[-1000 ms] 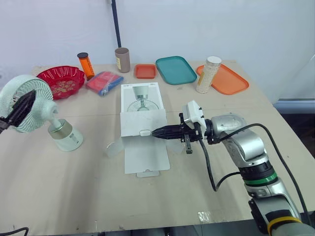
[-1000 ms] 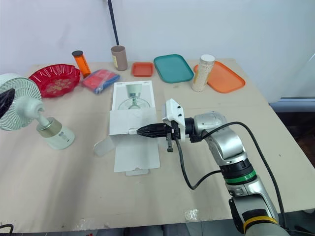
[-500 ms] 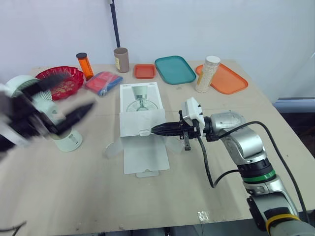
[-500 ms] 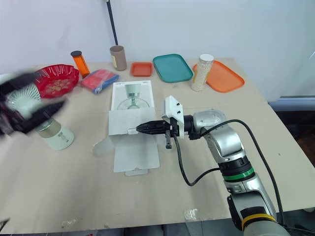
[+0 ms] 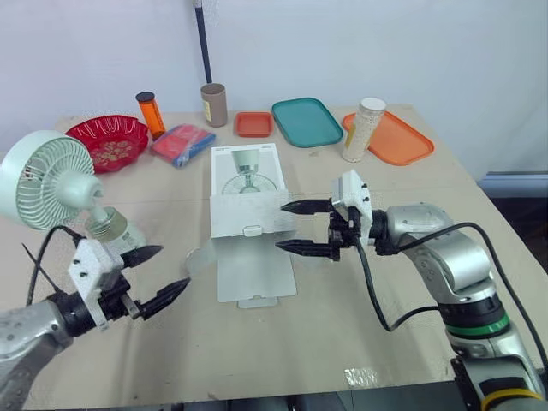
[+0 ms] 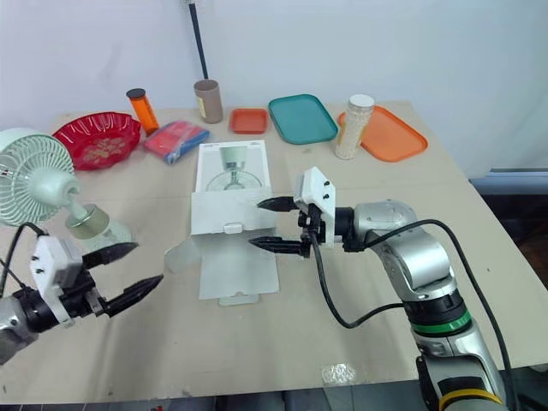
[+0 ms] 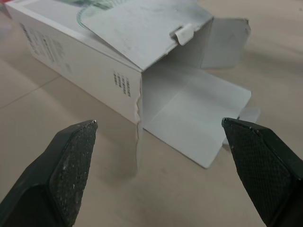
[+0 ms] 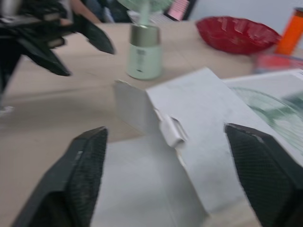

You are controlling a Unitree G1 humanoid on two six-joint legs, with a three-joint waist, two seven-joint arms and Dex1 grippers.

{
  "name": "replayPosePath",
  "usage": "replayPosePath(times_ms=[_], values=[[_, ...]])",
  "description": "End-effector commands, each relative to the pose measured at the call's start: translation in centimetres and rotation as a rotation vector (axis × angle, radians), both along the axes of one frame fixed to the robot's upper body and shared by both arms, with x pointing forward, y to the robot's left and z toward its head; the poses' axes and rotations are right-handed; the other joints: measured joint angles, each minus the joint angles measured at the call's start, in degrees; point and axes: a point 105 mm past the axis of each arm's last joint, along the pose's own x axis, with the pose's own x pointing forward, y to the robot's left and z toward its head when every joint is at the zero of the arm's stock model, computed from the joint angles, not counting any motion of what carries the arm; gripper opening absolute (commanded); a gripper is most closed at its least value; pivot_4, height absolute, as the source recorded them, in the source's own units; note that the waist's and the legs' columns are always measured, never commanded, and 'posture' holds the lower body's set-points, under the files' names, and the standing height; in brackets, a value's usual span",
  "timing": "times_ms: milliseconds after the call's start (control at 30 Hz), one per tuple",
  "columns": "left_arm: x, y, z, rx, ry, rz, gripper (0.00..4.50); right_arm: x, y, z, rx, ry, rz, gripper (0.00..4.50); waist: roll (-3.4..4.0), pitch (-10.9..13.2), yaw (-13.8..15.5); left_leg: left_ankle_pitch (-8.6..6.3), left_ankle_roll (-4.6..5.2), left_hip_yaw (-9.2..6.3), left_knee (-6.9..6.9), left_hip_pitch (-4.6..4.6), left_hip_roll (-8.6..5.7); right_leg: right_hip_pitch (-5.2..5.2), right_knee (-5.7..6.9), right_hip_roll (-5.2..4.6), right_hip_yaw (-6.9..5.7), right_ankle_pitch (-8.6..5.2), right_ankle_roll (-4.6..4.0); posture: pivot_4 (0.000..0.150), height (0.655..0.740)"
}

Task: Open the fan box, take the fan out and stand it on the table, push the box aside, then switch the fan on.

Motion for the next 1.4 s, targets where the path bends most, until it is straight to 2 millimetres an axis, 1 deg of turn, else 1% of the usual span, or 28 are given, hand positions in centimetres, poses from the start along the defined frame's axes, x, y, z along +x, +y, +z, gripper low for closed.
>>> replayPosePath(times_ms=[33,100,200,267,367,467,533,600,733,800,900,1033,1067,1100,1133,1233,1300,1333,1400], values=[[0.3,-0.2,-0.5,0.012,-0.037,-0.023,4.5,0.5,-1.4,0.0,-0.03,0.006,-0.148,4.47,0.0,-0.01,0.02,0.0,0.0,-0.01,0.0,0.0,0.01,0.0,0.0,0.01,-0.01,0.0,0.0,0.15,0.74],[0.8,-0.6,-1.0,0.003,-0.042,-0.021,4.5,-0.2,-2.1,-1.1,-0.062,0.037,-0.167,4.47,-0.03,-0.02,0.09,0.0,0.0,-0.02,-0.01,-0.02,0.01,0.0,-0.01,0.01,-0.01,0.0,0.0,0.15,0.74],[0.8,-1.1,-1.1,-0.004,-0.044,-0.051,4.5,-0.7,-2.0,-2.1,-0.08,0.091,-0.227,4.47,-0.04,-0.01,0.17,-0.03,0.04,-0.01,0.0,-0.06,0.0,0.0,-0.05,-0.02,-0.01,-0.01,0.01,0.15,0.74],[0.9,-1.3,-1.2,-0.013,-0.046,-0.058,4.5,-0.4,-1.8,-3.2,-0.103,0.127,-0.276,4.47,-0.03,-0.02,-0.01,-0.03,0.05,0.03,0.01,-0.03,0.01,-0.02,-0.02,-0.02,0.02,0.0,0.01,0.15,0.74],[1.1,-1.5,-1.3,-0.036,-0.042,-0.054,4.5,0.5,-1.6,-3.9,-0.098,0.155,-0.338,4.47,-0.04,-0.03,-0.07,-0.02,0.05,0.02,0.0,0.04,0.05,0.01,0.0,0.06,0.02,0.01,0.0,0.15,0.74],[0.9,-1.5,-1.6,-0.033,-0.036,-0.058,4.5,1.7,-1.7,-4.1,-0.089,0.174,-0.4,4.47,-0.04,-0.03,-0.04,-0.02,0.05,0.03,0.01,0.02,0.04,0.01,0.0,0.05,0.03,0.01,-0.01,0.15,0.74],[1.0,-1.6,-1.8,-0.029,-0.035,-0.058,4.5,2.1,-1.7,-4.1,-0.092,0.183,-0.417,4.47,-0.04,-0.03,-0.03,-0.02,0.04,0.01,0.02,0.0,0.02,0.0,0.0,0.02,0.03,0.01,0.0,0.15,0.74],[1.2,-1.5,-1.8,-0.029,-0.036,-0.054,4.5,2.3,-1.5,-4.2,-0.097,0.186,-0.428,4.47,-0.04,-0.03,-0.01,-0.02,0.04,-0.01,0.02,-0.01,0.02,0.0,-0.02,0.03,0.0,0.01,0.0,0.15,0.74],[1.4,-1.7,-2.1,-0.026,-0.037,-0.056,4.5,3.2,-0.4,-3.7,-0.07,0.203,-0.468,4.47,-0.04,-0.03,-0.03,-0.02,0.05,0.0,0.02,-0.02,0.02,0.0,-0.01,0.03,0.01,0.01,0.0,0.15,0.74],[1.5,-2.0,-2.2,-0.03,-0.04,-0.059,4.5,3.4,-0.3,-3.7,-0.075,0.212,-0.483,4.47,-0.04,-0.03,-0.05,-0.02,0.04,0.0,0.02,-0.01,0.02,-0.01,0.0,0.03,0.02,0.01,0.0,0.15,0.74],[1.8,-2.0,-2.5,-0.028,-0.043,-0.054,4.5,3.5,0.3,-3.4,-0.07,0.23,-0.492,4.47,-0.04,-0.03,-0.05,-0.02,0.04,-0.01,0.01,-0.02,0.02,-0.01,-0.01,0.03,0.01,0.01,0.0,0.15,0.74],[1.8,-2.2,-2.8,-0.029,-0.047,-0.046,4.5,4.0,0.4,-3.2,-0.079,0.246,-0.526,4.47,-0.04,-0.03,-0.05,-0.02,0.05,-0.01,0.01,-0.03,0.02,-0.02,-0.01,0.01,0.01,0.01,0.0,0.15,0.74],[1.7,-2.2,-2.8,-0.03,-0.047,-0.044,4.5,4.2,0.4,-3.2,-0.089,0.243,-0.54,4.25,-0.04,-0.03,-0.06,-0.02,0.05,-0.01,0.01,-0.03,0.02,-0.03,-0.01,0.02,0.01,0.01,0.0,0.15,0.74],[1.7,-2.2,-2.9,-0.03,-0.047,-0.044,4.5,4.3,0.3,-3.2,-0.096,0.241,-0.548,3.92,-0.04,-0.03,-0.06,-0.02,0.04,-0.01,0.01,-0.02,0.02,-0.02,0.0,0.02,0.01,0.01,0.0,0.15,0.74],[1.7,-2.3,-2.9,-0.03,-0.047,-0.042,4.5,4.5,0.2,-3.2,-0.103,0.235,-0.561,3.79,-0.04,-0.03,-0.06,-0.02,0.05,-0.02,0.01,-0.02,0.02,-0.02,0.0,0.03,0.01,0.01,0.0,0.15,0.74],[1.7,-2.1,-3.0,-0.025,-0.048,-0.033,4.5,4.8,0.0,-3.4,-0.114,0.254,-0.581,2.29,-0.04,-0.03,-0.07,-0.02,0.05,-0.01,0.01,-0.03,0.02,-0.02,-0.01,0.02,0.01,0.01,0.0,0.15,0.74],[1.6,-2.1,-3.0,-0.027,-0.049,-0.027,4.5,4.9,0.0,-3.6,-0.126,0.256,-0.591,1.44,-0.04,-0.03,-0.07,-0.02,0.05,-0.01,0.01,-0.03,0.02,-0.03,-0.01,0.02,0.01,0.01,0.0,0.15,0.74],[1.6,-2.2,-3.0,-0.027,-0.05,-0.026,4.5,5.0,-0.1,-3.6,-0.126,0.255,-0.594,1.11,-0.04,-0.03,-0.06,-0.02,0.05,-0.01,0.0,-0.03,0.02,-0.03,-0.01,0.02,0.0,0.01,0.0,0.15,0.74],[1.5,-2.3,-3.0,-0.029,-0.051,-0.024,4.5,5.2,-0.1,-3.8,-0.128,0.248,-0.6,1.11,-0.04,-0.03,-0.07,-0.02,0.05,-0.01,0.01,-0.03,0.02,-0.03,0.0,0.02,0.01,0.01,0.0,0.15,0.74]])
